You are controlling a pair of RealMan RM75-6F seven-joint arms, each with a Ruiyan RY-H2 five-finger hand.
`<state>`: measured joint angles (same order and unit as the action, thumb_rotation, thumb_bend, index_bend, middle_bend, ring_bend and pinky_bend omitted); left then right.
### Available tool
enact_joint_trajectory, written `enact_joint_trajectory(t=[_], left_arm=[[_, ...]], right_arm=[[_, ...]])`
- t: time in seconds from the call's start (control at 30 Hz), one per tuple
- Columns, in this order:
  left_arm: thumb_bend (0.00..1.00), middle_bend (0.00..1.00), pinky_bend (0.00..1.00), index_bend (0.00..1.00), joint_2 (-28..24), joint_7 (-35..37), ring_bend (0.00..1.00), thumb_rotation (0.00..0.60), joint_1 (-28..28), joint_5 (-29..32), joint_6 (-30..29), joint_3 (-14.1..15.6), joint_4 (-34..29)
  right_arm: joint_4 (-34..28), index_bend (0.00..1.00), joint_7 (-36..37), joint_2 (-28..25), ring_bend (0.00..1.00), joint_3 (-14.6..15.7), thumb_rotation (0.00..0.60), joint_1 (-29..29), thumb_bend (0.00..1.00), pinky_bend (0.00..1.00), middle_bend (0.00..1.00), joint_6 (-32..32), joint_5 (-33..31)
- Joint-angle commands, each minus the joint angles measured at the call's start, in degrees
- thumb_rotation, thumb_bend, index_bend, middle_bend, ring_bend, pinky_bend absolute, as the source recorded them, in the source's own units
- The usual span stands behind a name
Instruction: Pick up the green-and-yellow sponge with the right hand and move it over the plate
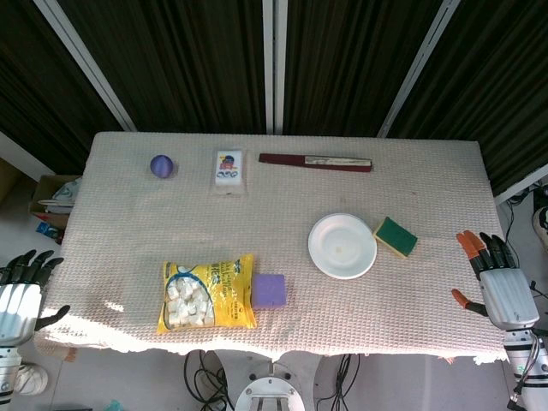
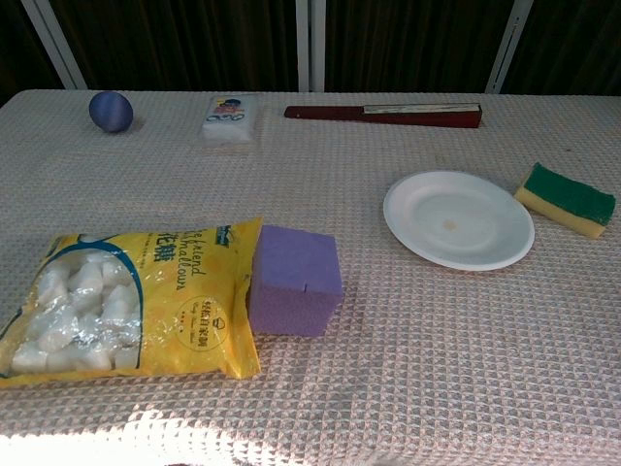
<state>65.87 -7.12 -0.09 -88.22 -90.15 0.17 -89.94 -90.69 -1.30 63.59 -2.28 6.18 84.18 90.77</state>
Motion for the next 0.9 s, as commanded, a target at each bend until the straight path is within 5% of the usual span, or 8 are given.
enact_joint_trajectory(t=[0.03,0.3,0.53,0.9], left_arm=[[0.02,0.15,0.13,0.21,0.18,0.01,0.08,0.600,-0.26,0.02,0.23,-0.27,0.35],[0.02,0.15,0.13,0.21,0.43,0.41,0.08,0.600,-0.45,-0.39,0.25,-0.41,0.70],[0.02,0.15,0.13,0.21,1.38,1.17,0.08,0.600,-0.30,-1.03,0.03,-0.10,1.77],[0.02,0.15,0.13,0.21,2.18,3.51,0.08,0.600,-0.13,-0.56,0.43,-0.09,3.98]], right_arm=[[-0.45,0.00,-0.94,0.32,0.00,-0.14,0.600,0.26,0.08,0.01,0.09,-0.60,-0.56],[-4.31,0.00,-6.62,0.95,0.00,-1.22,0.600,2.48,0.08,0.02,0.08,-5.35,-4.32],[-6.71,0.00,-14.62,5.06,0.00,-5.43,0.600,8.73,0.07,0.09,0.06,-14.47,-13.80],[3.90,0.00,-20.48,15.43,0.00,-8.11,0.600,16.07,0.07,0.09,0.04,-22.95,-25.07]])
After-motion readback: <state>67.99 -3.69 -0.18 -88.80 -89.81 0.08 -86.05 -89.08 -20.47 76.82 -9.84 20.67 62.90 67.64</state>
